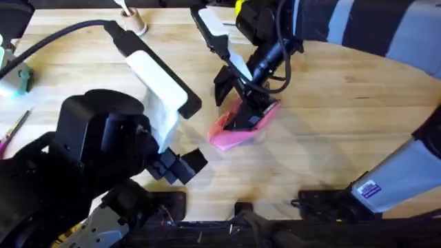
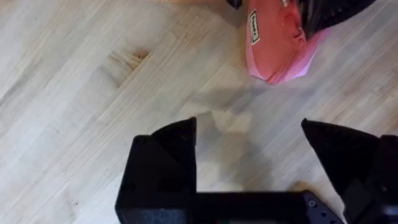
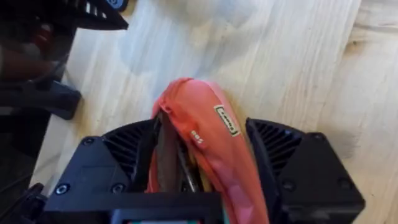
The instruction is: Unzip the bag, pick up the pens from the table one at a time and place them inside, then zip the bag closed.
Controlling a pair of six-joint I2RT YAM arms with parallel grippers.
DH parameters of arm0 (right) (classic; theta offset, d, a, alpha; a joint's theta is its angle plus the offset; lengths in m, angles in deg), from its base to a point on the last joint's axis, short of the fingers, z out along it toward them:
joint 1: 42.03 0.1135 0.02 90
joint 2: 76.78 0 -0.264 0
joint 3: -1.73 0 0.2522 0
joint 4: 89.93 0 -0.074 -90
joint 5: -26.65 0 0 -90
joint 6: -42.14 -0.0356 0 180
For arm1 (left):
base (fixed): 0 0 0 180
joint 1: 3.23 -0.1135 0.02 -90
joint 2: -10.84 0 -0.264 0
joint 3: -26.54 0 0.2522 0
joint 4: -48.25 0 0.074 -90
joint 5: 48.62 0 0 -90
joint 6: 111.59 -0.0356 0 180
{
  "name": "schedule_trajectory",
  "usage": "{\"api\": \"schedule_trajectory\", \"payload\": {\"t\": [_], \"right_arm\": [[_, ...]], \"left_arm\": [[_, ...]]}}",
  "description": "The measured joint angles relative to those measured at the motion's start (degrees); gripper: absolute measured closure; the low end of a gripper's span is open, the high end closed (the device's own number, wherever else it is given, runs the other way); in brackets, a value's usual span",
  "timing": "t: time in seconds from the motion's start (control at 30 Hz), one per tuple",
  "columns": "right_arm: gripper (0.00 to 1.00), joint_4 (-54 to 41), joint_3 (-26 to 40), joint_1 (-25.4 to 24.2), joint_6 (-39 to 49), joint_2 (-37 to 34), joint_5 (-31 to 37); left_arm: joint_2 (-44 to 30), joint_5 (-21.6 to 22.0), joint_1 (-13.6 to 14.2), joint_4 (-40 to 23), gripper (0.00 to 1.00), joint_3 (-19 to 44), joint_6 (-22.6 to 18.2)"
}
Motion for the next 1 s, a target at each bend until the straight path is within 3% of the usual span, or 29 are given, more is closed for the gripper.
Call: {"api": "schedule_trajectory", "payload": {"t": [0.23,0.47,0.57,1.0], "right_arm": [[0.31,-1.6,0.0,-0.4,0.2,0.0,-1.7],[0.802,-3.0,0.0,-0.9,0.4,0.0,-2.6],[0.953,-3.1,0.0,-0.9,0.4,0.0,-2.8],[0.969,-5.8,1.8,-1.0,0.4,0.5,-3.0]], "left_arm": [[0.0,0.0,0.0,0.0,0.007,0.0,0.0],[0.0,0.1,0.0,0.0,0.008,0.0,0.0],[0.0,0.1,0.0,0.0,0.008,0.0,0.0],[0.0,0.1,0.0,0.0,0.008,0.0,0.0]]}}
